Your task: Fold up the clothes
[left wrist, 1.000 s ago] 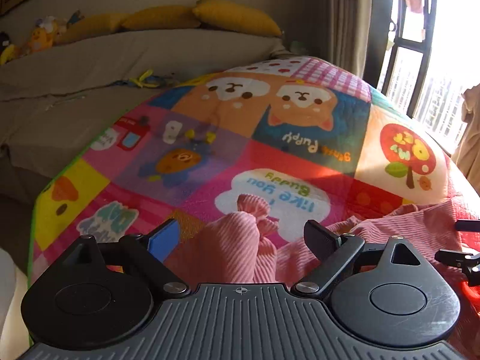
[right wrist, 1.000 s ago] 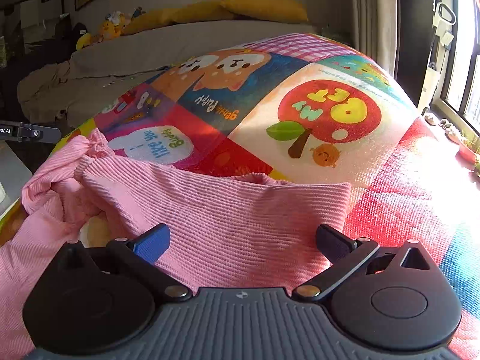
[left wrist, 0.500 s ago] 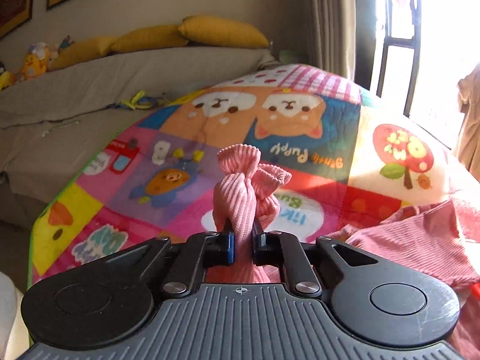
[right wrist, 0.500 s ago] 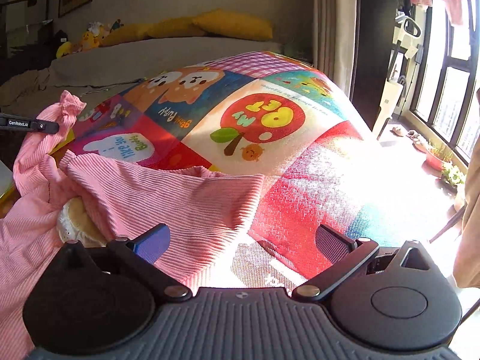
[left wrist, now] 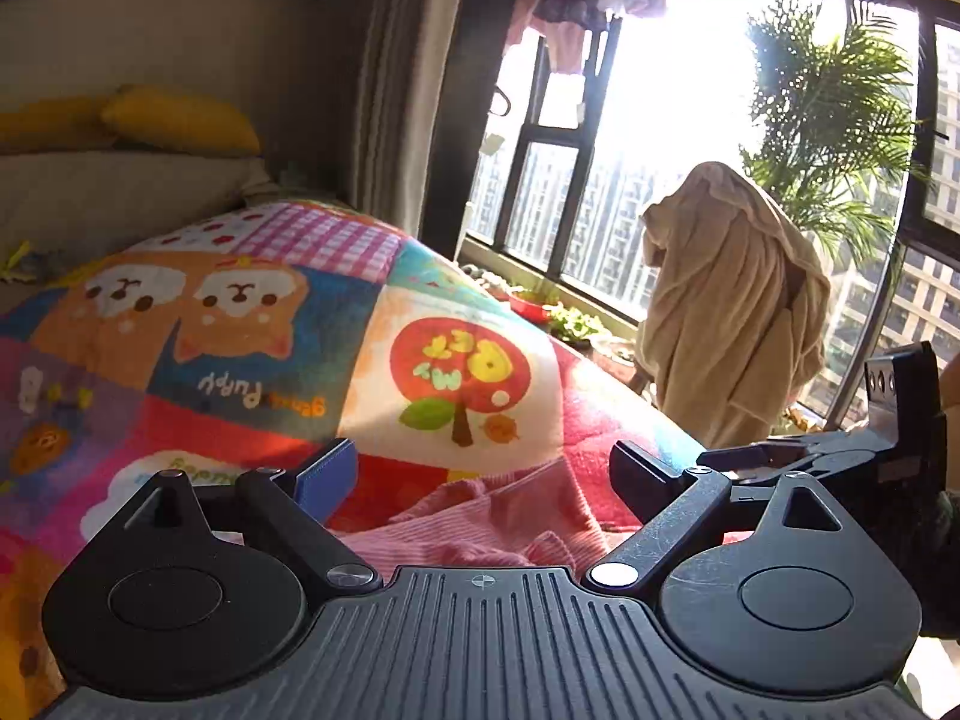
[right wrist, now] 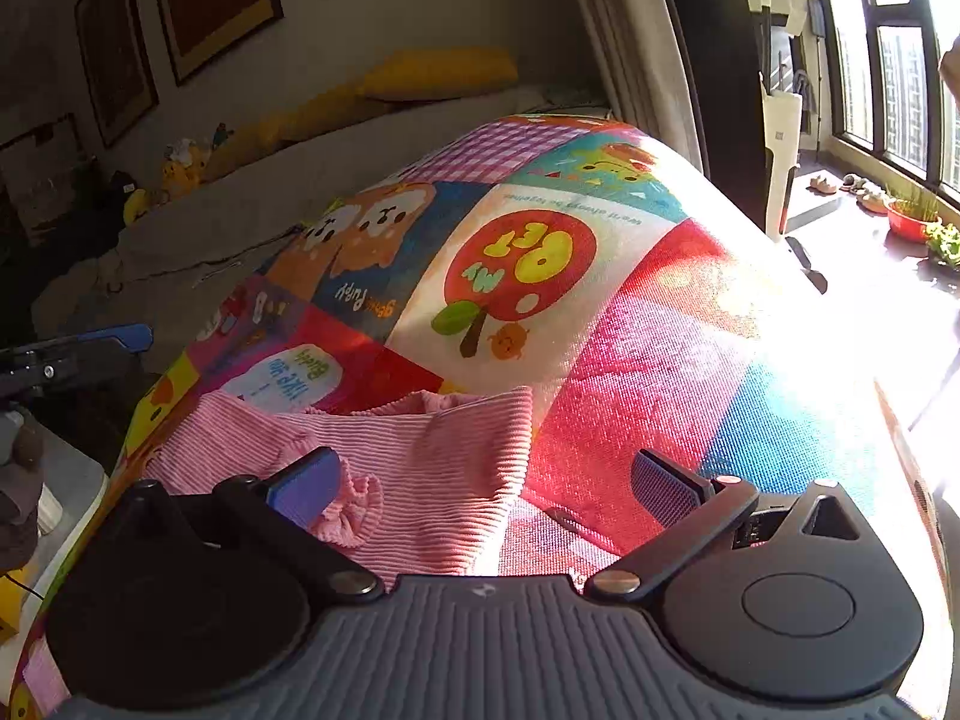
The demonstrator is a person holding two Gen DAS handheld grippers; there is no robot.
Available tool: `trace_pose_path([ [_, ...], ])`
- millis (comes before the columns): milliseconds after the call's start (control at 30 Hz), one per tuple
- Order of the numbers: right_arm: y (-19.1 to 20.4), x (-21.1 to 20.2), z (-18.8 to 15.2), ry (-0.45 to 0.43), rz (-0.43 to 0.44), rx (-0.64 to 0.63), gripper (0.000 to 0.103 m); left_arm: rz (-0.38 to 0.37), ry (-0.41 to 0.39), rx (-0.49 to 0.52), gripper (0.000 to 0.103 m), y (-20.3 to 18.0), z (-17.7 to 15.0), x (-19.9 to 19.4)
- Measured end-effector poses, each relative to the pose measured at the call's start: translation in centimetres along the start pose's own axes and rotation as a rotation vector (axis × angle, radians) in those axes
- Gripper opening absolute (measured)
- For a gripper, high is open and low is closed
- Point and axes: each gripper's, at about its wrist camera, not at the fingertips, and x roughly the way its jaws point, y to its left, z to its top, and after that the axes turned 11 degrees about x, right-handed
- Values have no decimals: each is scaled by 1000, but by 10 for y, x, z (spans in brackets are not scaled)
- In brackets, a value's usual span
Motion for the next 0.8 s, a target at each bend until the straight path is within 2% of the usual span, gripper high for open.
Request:
trace_pose_path([
  [67,12,10,-3,26,43,-34,102,-10,70,28,95,-5,-13,12],
  [100,19,15,-5,39,65,-50,96,-4,100,48,95,-8,-20,16],
  [133,25,20,-7,53,86,-67,82,14,127,71,95,-11,-27,18],
  [233,43,34,-12,92,151,-118,57,72,164,104,95,-12,-41,17],
  [333,56,47,-15,127,202,-135,52,87,169,78,95,-4,-49,7],
  [467,57,64,-15,175,236,-92,53,69,176,62,95,3,-56,2],
  [533,53,73,-11,186,267,-34,64,59,185,77,95,2,-61,4],
  [600,48,82,-7,194,314,39,69,41,189,84,95,0,-65,8],
  [667,37,89,-1,222,425,166,82,20,192,89,95,-2,-68,13],
  [700,30,95,2,247,501,246,93,9,195,94,95,-4,-69,16],
  [733,24,100,4,267,560,314,97,4,195,98,95,-5,-69,19],
  [800,13,108,7,298,647,428,97,-12,196,112,95,-9,-67,26],
])
